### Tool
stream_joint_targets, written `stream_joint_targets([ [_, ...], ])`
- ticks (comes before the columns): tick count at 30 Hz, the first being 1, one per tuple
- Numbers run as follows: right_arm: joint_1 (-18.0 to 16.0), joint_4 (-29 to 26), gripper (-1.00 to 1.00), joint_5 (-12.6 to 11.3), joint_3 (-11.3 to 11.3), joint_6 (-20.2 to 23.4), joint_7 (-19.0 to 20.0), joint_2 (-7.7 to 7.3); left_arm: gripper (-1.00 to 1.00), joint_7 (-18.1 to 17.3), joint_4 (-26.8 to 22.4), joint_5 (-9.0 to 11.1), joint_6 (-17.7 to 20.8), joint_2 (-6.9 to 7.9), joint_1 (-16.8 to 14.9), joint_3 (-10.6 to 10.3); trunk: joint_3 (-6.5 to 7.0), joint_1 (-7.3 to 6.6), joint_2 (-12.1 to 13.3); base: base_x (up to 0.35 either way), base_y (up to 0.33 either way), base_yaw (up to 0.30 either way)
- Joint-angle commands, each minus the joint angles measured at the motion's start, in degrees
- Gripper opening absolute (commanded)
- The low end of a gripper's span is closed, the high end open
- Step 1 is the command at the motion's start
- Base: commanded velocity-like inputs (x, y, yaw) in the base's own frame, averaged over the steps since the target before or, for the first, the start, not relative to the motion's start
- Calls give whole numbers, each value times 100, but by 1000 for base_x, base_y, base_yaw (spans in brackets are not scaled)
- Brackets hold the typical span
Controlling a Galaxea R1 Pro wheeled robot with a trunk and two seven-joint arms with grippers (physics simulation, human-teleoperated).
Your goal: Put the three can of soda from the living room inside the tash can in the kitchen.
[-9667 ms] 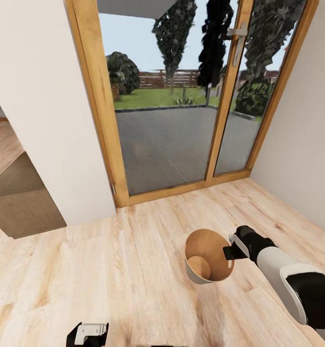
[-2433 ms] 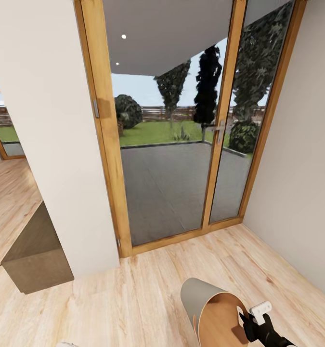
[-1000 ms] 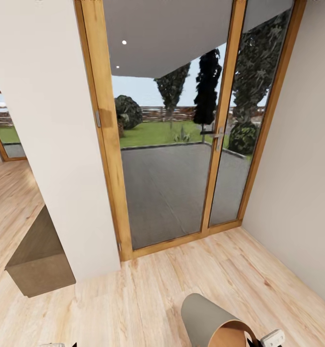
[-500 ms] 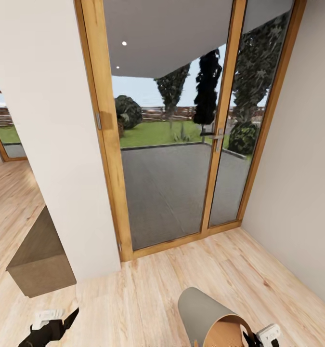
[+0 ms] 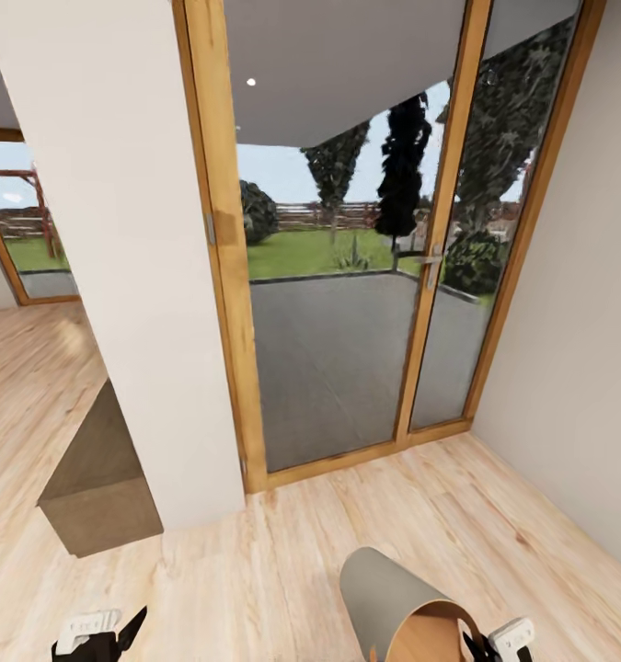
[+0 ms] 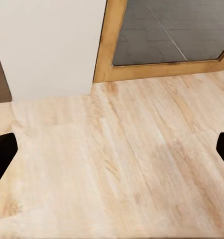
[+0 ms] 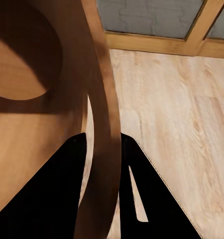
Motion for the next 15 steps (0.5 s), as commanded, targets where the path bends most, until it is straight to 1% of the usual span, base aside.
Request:
stream_joint_targets([
  [1, -3, -13, -100, -17, -41, 0, 50, 3, 100, 0, 11, 0, -17, -1, 2, -2, -4, 0, -1, -110, 264, 179],
  [15, 1, 0, -100, -17, -40, 1, 46, 2, 100, -9, 17, 2, -46, -1, 2, -6, -72, 0, -1, -121, 266, 199],
])
